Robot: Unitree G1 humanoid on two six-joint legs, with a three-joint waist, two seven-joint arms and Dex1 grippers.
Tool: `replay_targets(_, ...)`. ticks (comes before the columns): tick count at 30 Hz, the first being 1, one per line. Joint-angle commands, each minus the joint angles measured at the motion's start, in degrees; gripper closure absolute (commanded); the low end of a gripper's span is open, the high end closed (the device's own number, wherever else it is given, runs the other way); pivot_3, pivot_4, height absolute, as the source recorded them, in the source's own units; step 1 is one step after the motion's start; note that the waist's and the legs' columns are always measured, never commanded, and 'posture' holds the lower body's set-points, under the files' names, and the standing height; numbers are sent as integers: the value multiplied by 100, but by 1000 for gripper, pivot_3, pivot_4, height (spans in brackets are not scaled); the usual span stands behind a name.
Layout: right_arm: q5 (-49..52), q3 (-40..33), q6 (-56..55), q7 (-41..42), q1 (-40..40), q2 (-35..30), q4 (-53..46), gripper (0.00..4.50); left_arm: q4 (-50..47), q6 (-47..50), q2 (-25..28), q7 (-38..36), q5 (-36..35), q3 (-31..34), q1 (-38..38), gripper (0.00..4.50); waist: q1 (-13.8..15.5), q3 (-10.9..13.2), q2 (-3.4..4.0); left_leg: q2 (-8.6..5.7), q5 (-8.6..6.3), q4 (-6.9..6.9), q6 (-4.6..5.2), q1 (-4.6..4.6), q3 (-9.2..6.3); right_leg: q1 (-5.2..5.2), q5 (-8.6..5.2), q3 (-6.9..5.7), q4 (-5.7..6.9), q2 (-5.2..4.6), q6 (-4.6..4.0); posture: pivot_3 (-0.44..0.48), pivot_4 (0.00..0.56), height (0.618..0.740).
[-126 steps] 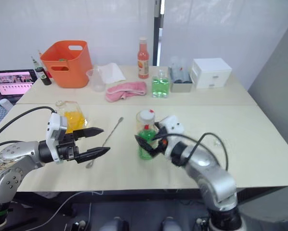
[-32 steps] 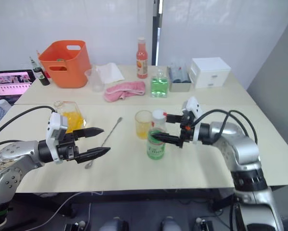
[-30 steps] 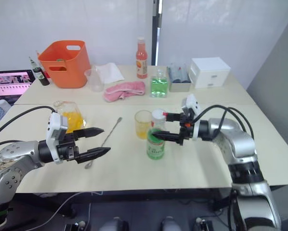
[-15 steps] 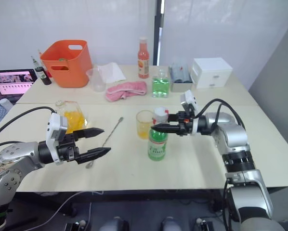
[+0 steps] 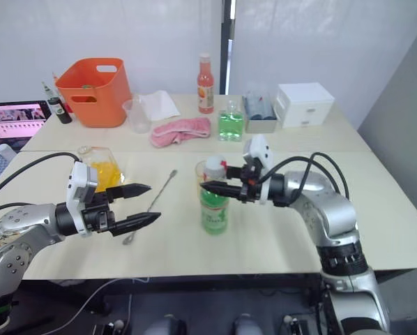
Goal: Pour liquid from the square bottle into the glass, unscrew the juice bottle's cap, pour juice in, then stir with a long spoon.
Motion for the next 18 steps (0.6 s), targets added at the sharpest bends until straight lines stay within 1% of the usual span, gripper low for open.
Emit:
replay_targets(1, 105, -117, 248, -923, 124, 300, -872, 3054, -72, -70, 19, -25, -48, 59, -60, 0, -1, 0, 0, 0, 0, 0, 0, 0, -3, 0, 0, -1, 0, 0, 0, 0, 150, 715)
replay_targets(5, -96, -16, 287, -1408, 296, 412, -1127, 3054, -77, -42, 31, -31, -71, 62, -64, 0, 36, 0, 0, -4, 0, 4, 0, -1, -4, 3, 0, -1, -1, -5, 1, 0, 150, 715)
replay_targets(10, -143, 215, 242, -1651, 498, 514, -1191, 3054, -33, 9, 102, -121, -92, 42, -121, 0, 30, 0, 0, -2, 0, 3, 0, 0, 5, 3, 0, -1, -2, 0, 0, 0, 150, 715)
replay_targets(13, -287, 386, 83, -1665, 686, 555, -1134, 3054, 7, 12, 135, -185, -90, 30, -184, 0, 7, 0, 0, -2, 0, 2, 0, 0, 9, 2, 0, -1, -2, 1, 0, 0, 150, 715)
replay_targets(18, -549, 688, -262, -1425, 958, 458, -932, 3056, 35, 24, 152, -230, -83, 11, -221, 0, -2, 0, 0, -2, 0, 3, 0, 4, 11, 7, 0, -2, -3, 1, 0, 0, 150, 715)
